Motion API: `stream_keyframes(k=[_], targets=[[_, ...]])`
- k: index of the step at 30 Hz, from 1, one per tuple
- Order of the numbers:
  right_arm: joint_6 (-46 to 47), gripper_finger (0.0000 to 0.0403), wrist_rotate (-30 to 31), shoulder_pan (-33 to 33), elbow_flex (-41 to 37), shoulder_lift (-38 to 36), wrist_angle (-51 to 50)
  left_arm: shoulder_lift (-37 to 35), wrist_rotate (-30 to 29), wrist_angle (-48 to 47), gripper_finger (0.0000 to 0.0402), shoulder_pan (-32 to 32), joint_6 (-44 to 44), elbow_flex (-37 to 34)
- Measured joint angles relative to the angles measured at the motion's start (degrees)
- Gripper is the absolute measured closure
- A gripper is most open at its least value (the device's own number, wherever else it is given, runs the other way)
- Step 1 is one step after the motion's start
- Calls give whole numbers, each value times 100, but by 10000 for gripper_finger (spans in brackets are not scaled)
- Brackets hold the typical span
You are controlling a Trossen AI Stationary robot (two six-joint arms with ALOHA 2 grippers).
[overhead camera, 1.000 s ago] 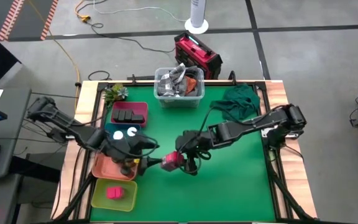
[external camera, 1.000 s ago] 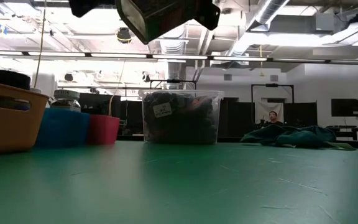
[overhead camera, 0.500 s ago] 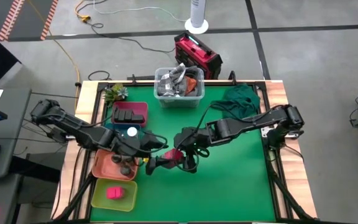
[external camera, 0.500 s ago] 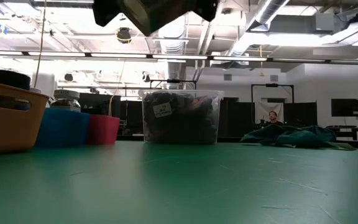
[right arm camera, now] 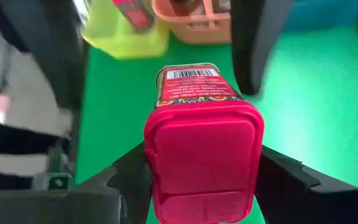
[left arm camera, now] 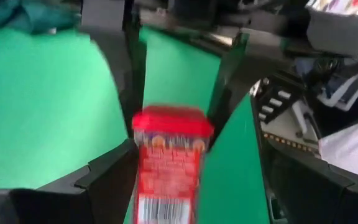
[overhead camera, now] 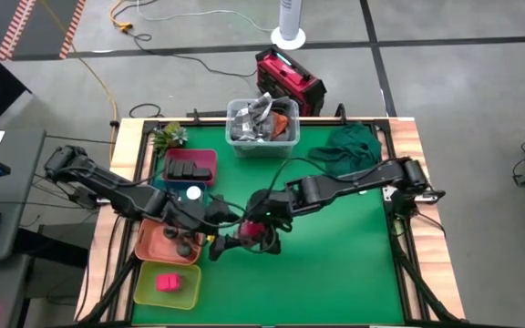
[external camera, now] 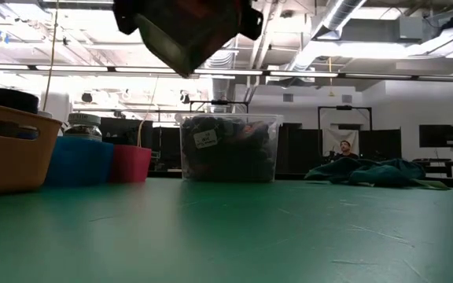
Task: Sort spices by type
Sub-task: Put the red seasoning can into the yellow bin
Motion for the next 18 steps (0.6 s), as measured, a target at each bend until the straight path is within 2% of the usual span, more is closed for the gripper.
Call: stream_keyframes(k=[5, 11, 18], targets=[[-332, 149, 2, 17, 1023, 563, -878, -260, -6, -654, 77, -44, -322, 1], [-474, 149, 4, 17, 1942, 1050, -1177, -379, -38, -813, 77, -141, -264, 3], [-480, 149, 4, 17, 2213, 1204, -1233, -372, -149, -850, 77, -152, -124, 3]])
